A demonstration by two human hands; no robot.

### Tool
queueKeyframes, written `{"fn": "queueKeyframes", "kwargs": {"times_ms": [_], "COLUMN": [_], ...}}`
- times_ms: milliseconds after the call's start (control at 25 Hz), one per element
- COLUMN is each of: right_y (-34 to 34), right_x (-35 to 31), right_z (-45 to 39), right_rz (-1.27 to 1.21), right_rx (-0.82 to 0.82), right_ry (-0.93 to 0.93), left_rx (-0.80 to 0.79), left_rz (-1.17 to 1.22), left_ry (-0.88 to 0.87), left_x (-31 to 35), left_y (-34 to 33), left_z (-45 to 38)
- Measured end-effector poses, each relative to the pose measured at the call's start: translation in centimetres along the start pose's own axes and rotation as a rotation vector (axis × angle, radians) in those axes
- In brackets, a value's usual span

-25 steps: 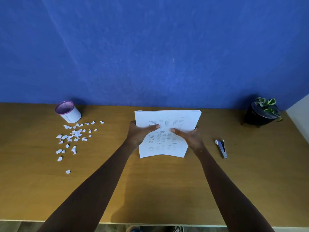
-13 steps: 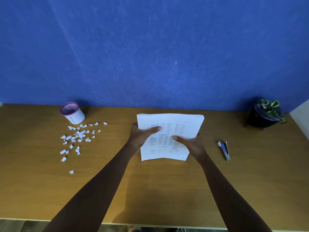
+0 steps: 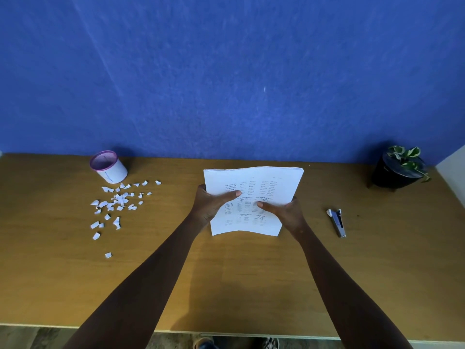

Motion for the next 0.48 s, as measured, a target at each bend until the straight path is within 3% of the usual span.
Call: {"fn": "queueKeyframes", "kwargs": {"times_ms": [480], "right_y": [0.1], "right_x": [2.8], "right_z": [0.4], "right_rz": [0.044], "right_rx": [0.042], "right_ry": [-0.096], "left_rx": [0.013], "left_rz": [-0.002], "left_ry": [0.046], "left_x": [-2.2], "left_y": [0.1], "left_z": [0.8]}}
Point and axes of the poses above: each hand's wrist, its own z-axis away from the middle knuckle, its own y-axis out of the back of the hand, x = y × z, the point moved 3 cm from there along -z, towards the middle knuckle, and after that the axes turned 9 degrees about -y, right-handed, at the moved point
